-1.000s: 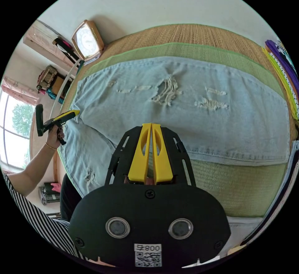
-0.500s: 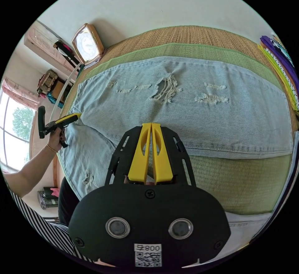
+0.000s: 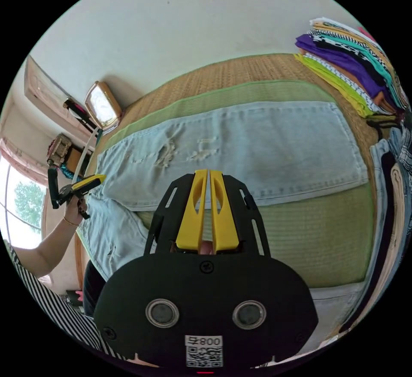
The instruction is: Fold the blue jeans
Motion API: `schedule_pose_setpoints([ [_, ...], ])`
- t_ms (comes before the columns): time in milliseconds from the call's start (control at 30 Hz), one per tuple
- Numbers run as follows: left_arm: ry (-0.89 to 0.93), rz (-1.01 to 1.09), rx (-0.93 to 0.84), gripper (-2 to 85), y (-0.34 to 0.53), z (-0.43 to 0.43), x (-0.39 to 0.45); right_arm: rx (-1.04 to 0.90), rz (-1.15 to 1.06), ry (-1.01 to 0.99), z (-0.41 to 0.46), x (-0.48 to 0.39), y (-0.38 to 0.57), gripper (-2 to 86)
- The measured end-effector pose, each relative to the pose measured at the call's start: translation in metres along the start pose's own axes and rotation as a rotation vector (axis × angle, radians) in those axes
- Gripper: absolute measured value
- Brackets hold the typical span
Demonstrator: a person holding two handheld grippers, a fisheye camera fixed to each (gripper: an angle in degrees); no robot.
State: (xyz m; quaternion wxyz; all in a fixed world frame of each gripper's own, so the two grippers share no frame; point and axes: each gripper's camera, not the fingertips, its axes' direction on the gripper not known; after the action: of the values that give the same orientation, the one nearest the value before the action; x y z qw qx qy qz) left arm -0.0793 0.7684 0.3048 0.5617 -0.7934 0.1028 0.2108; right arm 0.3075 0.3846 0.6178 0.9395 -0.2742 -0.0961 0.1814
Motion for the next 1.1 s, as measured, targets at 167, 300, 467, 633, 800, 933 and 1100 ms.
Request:
schedule_pose_setpoints([
  [167, 0.048, -0.090, -0.024, 0.1, -0.018, 0.023, 0.013, -0.033, 0.027, -0.025, -0.011, 0.031, 0.020, 0.9],
  [300, 0.044, -0.031, 0.062, 0.2, -0.046, 0.018, 0.040, 0.045, 0.059, 0.033, -0.045, 0.047, 0.036, 3.7],
  [467, 0.192, 0.109, 0.141, 0.7, -0.108, 0.035, 0.094, 0.146, 0.182, 0.223, -0.091, 0.089, 0.049, 8.0],
  [633, 0.306, 0.284, 0.152, 2.3, -0.194, 0.078, 0.171, 0.144, 0.255, 0.354, -0.117, 0.124, 0.054, 8.7],
  [800, 0.327, 0.340, 0.084, 5.4, -0.268, 0.119, 0.223, 0.079, 0.237, 0.432, -0.118, 0.132, 0.053, 8.8],
  [933, 0.186, 0.380, -0.061, 5.5, -0.303, 0.156, 0.253, 0.057, 0.199, 0.442, -0.118, 0.131, 0.058, 8.1],
  [1100, 0.174, 0.441, -0.059, 3.1, -0.310, 0.165, 0.271, 0.063, 0.176, 0.417, -0.131, 0.131, 0.070, 6.8],
])
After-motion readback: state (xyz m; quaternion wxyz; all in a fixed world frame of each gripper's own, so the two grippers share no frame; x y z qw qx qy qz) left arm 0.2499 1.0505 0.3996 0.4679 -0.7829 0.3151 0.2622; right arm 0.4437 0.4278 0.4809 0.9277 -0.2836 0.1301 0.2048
